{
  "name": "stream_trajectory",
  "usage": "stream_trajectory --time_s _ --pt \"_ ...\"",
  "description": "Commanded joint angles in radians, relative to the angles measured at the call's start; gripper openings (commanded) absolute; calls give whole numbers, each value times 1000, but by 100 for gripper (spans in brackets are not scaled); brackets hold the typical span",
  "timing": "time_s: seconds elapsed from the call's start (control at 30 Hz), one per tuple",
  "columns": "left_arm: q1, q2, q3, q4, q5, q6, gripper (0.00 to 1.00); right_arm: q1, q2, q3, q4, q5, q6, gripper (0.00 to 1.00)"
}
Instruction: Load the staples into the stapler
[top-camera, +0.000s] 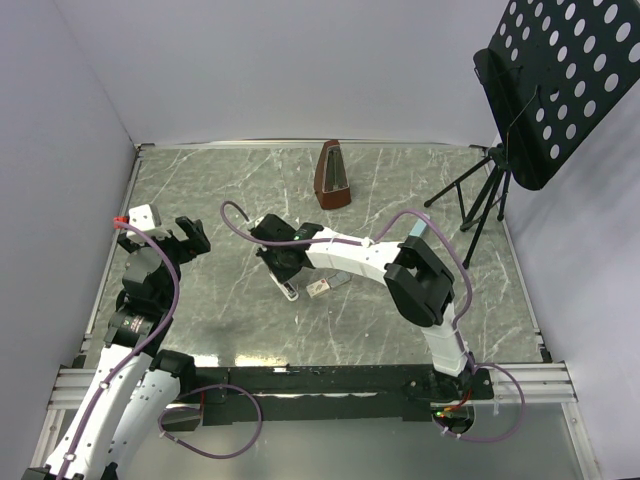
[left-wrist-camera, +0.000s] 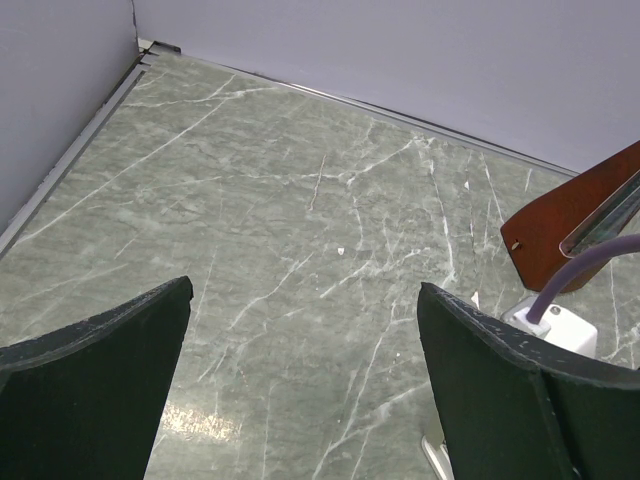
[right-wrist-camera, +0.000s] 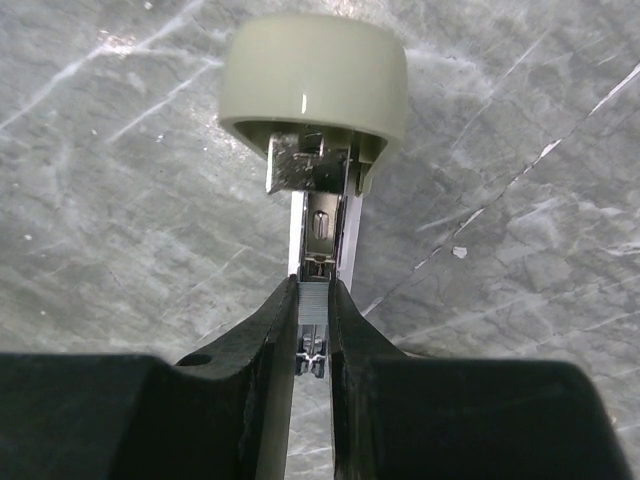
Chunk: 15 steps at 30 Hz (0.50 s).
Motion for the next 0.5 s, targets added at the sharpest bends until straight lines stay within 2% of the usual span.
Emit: stream_trajectory --time_s 0.0,0.47 --pt "4 1 39 24 9 -8 99 4 15 43 -1 11 16 16" --pt "4 1 39 26 9 -8 99 5 21 43 -4 16 19 16"
